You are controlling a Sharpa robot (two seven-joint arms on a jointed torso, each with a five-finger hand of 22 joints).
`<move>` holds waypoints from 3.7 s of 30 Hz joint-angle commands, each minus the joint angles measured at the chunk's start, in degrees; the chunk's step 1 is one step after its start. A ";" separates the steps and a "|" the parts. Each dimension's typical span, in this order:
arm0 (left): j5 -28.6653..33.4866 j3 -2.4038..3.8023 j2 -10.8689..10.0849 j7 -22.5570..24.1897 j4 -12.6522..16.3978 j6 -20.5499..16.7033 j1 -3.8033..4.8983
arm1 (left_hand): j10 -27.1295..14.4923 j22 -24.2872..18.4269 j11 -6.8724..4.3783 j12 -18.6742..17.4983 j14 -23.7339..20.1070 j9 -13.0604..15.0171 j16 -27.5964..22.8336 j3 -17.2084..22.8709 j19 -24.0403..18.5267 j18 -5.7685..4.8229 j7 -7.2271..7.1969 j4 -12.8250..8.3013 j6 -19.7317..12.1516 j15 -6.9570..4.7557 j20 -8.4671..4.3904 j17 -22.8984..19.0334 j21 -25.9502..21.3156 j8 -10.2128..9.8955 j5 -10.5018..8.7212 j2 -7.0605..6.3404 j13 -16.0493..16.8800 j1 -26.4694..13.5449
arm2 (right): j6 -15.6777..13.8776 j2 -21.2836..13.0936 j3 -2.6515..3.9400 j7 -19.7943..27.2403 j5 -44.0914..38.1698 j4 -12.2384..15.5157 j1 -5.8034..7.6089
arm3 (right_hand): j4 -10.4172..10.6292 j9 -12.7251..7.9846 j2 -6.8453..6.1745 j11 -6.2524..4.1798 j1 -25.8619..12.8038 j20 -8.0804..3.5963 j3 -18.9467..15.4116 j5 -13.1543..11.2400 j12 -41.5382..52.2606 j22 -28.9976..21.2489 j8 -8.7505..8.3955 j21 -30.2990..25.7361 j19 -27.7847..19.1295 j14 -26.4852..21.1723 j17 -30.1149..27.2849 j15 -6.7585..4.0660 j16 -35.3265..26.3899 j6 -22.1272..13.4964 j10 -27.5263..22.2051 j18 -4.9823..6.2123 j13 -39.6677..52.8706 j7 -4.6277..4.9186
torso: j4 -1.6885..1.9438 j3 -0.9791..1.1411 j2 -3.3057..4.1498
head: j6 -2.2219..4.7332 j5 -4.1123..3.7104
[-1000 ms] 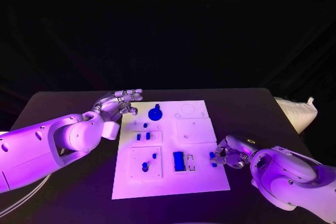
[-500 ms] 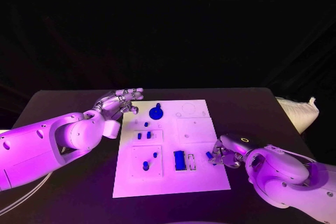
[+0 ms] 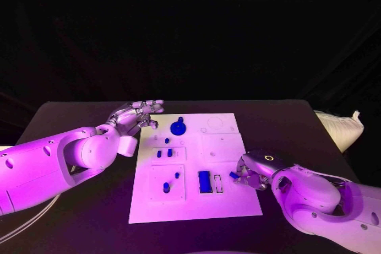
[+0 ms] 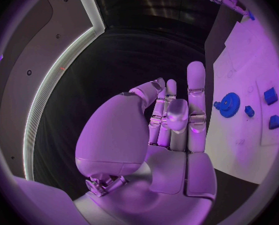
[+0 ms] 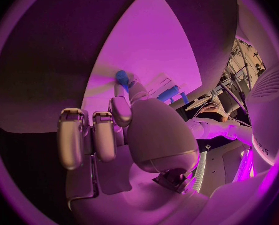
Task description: Assemble the parts on the task board
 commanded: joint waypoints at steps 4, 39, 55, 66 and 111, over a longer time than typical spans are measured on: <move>0.19 0.03 0.07 0.20 0.19 0.94 0.01 | -0.38 -0.09 -0.07 0.28 -0.38 0.04 -0.17 -0.20 -0.39 0.64 -0.13 -0.03 0.04 -0.05 -0.03 -0.08 -0.31 0.23 0.14 0.06 0.10 -0.42 | 6.81 0.15 -1.06 -1.38 1.98 -1.48 -1.23 | -0.42 -1.43 1.66 -0.56 0.62 0.07 2.72 4.02 -0.53 8.11 -0.85 0.09 2.71 4.60 8.36 -0.65 0.33 0.88 0.09 -1.12 0.07 -0.22 | -0.02 -0.01 -0.03 | -0.08 -0.03; 0.13 0.02 0.04 0.06 0.82 0.83 0.01 | -0.42 -0.10 -0.08 0.34 -0.38 0.04 -0.15 -0.19 -0.39 0.64 -0.14 -0.08 0.03 -0.06 -0.03 -0.07 -0.32 0.24 0.15 0.09 0.11 -0.37 | -14.36 -1.55 -0.58 -1.41 32.02 4.29 0.29 | -1.47 -0.44 -5.76 -0.64 -10.80 -0.08 20.80 14.75 -0.03 8.41 -1.89 0.19 2.89 4.73 8.92 -0.72 0.56 2.48 1.16 -1.17 1.06 -0.33 | 0.03 -0.03 0.02 | -0.43 -0.05; 0.13 0.02 0.04 0.02 1.04 0.83 0.01 | -0.42 -0.10 -0.08 0.34 -0.38 0.04 -0.15 -0.19 -0.39 0.64 -0.14 -0.08 0.03 -0.06 -0.03 -0.07 -0.32 0.24 0.15 0.09 0.11 -0.37 | -13.57 1.64 -0.60 -1.13 33.22 3.20 0.07 | 0.65 0.14 -6.56 -0.99 -14.68 -0.32 18.20 17.66 0.37 9.13 -1.73 0.79 3.26 4.88 9.65 -1.00 0.99 3.79 1.72 -1.35 1.50 -0.80 | 0.01 -0.02 0.00 | -0.57 0.27; 0.13 0.02 0.07 -0.05 1.06 0.86 0.02 | -0.42 -0.10 -0.08 0.34 -0.38 0.04 -0.15 -0.19 -0.39 0.64 -0.14 -0.08 0.03 -0.06 -0.03 -0.07 -0.32 0.24 0.15 0.09 0.11 -0.37 | -10.82 2.98 -0.61 -1.53 31.20 2.00 0.04 | 1.70 0.61 -6.28 -1.17 -16.06 -0.45 16.77 17.79 0.42 9.61 -1.56 1.19 3.48 5.01 10.33 -1.15 1.37 4.33 1.99 -1.48 1.56 -1.05 | 0.00 0.01 -0.01 | -0.66 0.44; 0.12 0.02 -0.17 -0.72 1.21 1.13 0.02 | -0.65 -0.14 -0.03 0.61 -0.48 0.02 -0.22 -0.28 -0.39 0.64 -0.08 -0.15 -0.06 -0.04 -0.02 -0.36 -0.36 0.25 0.12 0.06 0.16 -0.51 | -9.38 3.59 -0.61 -1.46 25.98 1.89 0.04 | 10.59 4.04 -5.48 -1.93 -22.89 -1.06 3.51 11.70 3.91 10.59 0.18 1.95 3.90 5.21 11.54 -1.79 2.04 5.94 3.21 -1.73 4.25 -2.08 | -0.10 0.04 0.05 | -0.77 0.71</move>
